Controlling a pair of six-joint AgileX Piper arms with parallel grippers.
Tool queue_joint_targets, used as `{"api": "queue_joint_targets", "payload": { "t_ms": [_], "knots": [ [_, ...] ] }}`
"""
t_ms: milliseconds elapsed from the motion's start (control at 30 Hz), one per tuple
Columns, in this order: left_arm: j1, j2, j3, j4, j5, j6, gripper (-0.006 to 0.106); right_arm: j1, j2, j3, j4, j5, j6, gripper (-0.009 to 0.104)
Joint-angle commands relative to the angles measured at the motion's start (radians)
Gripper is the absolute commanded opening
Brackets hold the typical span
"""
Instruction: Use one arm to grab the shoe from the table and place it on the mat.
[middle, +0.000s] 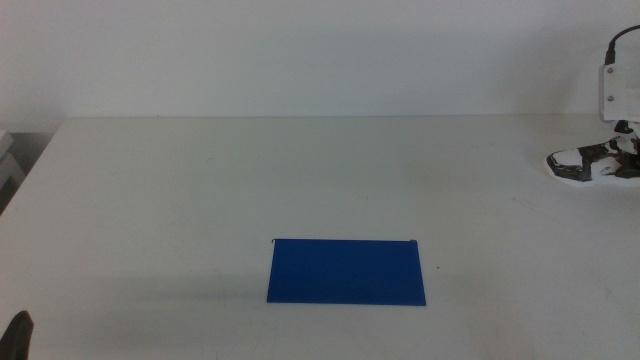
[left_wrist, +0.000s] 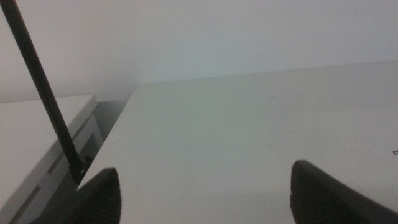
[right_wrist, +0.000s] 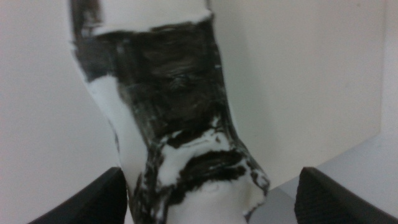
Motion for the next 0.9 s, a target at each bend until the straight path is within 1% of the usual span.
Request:
{"api": "queue_joint_targets", "payload": {
  "t_ms": [0, 267, 333, 367, 400, 433, 600, 733, 867],
  "knots": [
    [-0.007, -0.026, 0.003, -0.011, -0.078, -0.003, 0.093, -0.007, -0.058, -0.032, 0.002, -0.057, -0.010, 0.080],
    [-0.007, -0.026, 0.003, -0.011, -0.078, -0.003, 0.093, -0.007, -0.017, -0.032, -0.004, -0.060, -0.010, 0.080],
    [-0.007, -0.026, 0.003, -0.011, -0.078, -0.003, 0.093, -0.007, -0.016, -0.032, -0.004, -0.059, -0.010, 0.076],
    [-0.007, -0.026, 0.003, -0.011, -0.078, -0.003, 0.093, -0.007, -0.016, -0.032, -0.006, -0.059, -0.010, 0.068],
    [-0.007, -0.026, 0.003, -0.011, -0.078, -0.003, 0.093, -0.007, -0.018, -0.032, -0.011, -0.059, -0.010, 0.054],
    [-0.007, -0.026, 0.003, -0.011, -0.078, -0.003, 0.093, -0.007, -0.018, -0.032, -0.011, -0.059, -0.008, 0.047],
    [-0.007, -0.026, 0.003, -0.011, -0.078, -0.003, 0.093, -0.007, -0.019, -0.032, -0.009, -0.033, 0.040, -0.001],
    [-0.007, -0.026, 0.003, -0.011, -0.078, -0.003, 0.093, -0.005, -0.028, -0.032, -0.009, -0.017, 0.094, -0.001],
    [-0.007, -0.026, 0.003, -0.011, -0.078, -0.003, 0.093, 0.001, -0.058, -0.032, -0.006, 0.023, 0.100, -0.001]
  ]
}}
